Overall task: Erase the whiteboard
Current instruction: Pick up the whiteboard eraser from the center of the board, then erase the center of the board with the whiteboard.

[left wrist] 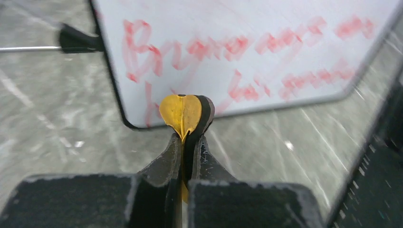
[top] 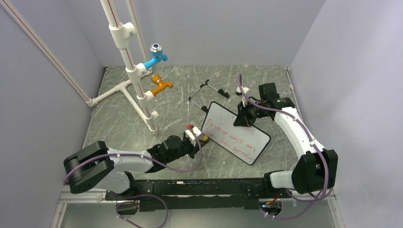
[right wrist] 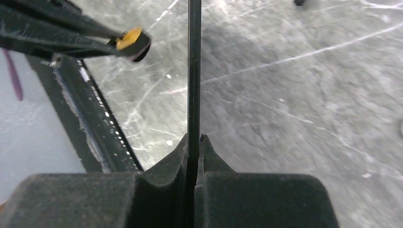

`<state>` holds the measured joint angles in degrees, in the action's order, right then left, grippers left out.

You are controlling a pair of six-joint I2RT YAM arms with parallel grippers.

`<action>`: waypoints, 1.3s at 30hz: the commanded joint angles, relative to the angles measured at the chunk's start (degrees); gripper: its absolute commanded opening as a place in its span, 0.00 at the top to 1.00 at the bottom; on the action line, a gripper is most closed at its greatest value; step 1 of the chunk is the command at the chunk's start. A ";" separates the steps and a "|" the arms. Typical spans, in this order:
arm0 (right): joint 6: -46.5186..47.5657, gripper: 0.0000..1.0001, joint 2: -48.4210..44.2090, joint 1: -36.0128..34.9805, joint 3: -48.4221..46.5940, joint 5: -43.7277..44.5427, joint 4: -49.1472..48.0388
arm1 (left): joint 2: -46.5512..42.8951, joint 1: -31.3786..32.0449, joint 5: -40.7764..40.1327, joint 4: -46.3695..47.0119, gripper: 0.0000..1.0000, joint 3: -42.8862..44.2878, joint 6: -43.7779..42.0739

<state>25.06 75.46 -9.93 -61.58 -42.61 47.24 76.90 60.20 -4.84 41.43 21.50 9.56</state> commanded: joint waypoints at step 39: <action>-1.78 1.00 2.76 -2.17 2.17 -7.11 -8.35 | 16.14 -1.34 -18.01 7.51 1.00 11.76 1.72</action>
<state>17.93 78.02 -10.94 -59.66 -44.97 43.48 96.27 60.01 -24.29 53.30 28.91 14.17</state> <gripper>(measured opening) 0.044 0.047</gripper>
